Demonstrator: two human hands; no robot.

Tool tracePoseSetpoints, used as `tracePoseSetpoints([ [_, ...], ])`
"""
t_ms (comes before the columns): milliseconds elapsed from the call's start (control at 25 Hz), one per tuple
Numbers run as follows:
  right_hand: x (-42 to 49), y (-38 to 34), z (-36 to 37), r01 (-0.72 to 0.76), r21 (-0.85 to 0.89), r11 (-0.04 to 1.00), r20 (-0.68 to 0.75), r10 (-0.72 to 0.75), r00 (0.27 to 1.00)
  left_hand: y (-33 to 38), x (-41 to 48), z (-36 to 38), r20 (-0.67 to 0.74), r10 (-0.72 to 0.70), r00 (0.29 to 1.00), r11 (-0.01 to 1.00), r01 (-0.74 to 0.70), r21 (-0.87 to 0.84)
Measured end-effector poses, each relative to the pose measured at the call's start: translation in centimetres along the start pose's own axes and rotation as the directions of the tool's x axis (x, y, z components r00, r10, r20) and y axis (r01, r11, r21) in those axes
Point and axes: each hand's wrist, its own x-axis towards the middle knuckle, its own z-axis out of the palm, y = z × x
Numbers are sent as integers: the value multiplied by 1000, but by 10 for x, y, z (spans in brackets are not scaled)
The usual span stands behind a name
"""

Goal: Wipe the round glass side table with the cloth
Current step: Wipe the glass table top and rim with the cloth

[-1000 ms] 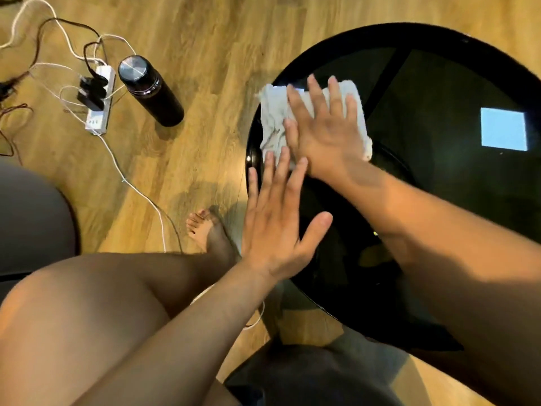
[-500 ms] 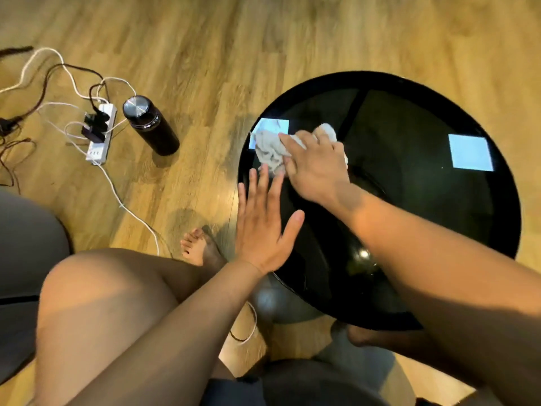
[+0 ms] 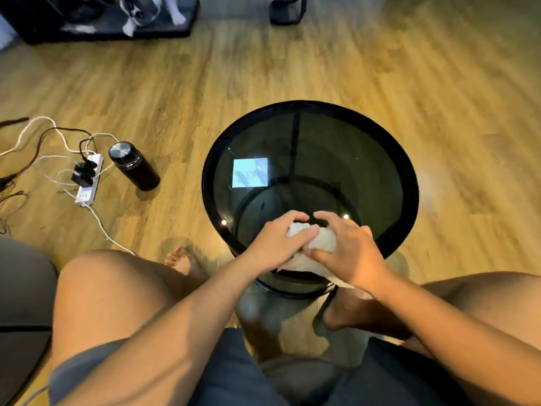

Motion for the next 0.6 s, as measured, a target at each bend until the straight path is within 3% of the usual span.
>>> tracePoseSetpoints([
  [80, 9, 2, -20, -36, 47, 998, -23, 37, 999, 8, -1, 1, 24, -30, 999, 988, 33, -148],
  [160, 11, 5, -37, -16, 154, 988, 147, -7, 989, 14, 0, -4, 53, 5, 999, 978, 6, -211],
  [240, 17, 12, -53, -17, 321, 947, 222, -58, 973, 21, 4, -8, -31, 23, 999, 980, -28, -198],
  [320, 30, 22, -60, -45, 375, 926, 100, 8, 995, 22, 15, -13, -184, 13, 983, 998, -23, -55],
  [440, 40, 43, -32, -140, -61, 988, -100, 133, 986, 2, 31, -28, -266, 76, 961, 926, 31, 376],
  [520, 27, 41, 7, -46, -347, 937, 22, 57, 998, -20, 40, -41, -241, 172, 955, 798, 8, 603],
  [600, 21, 43, 37, 38, -510, 859, 116, 24, 993, -39, 46, -49, -178, 201, 963, 660, 2, 751],
])
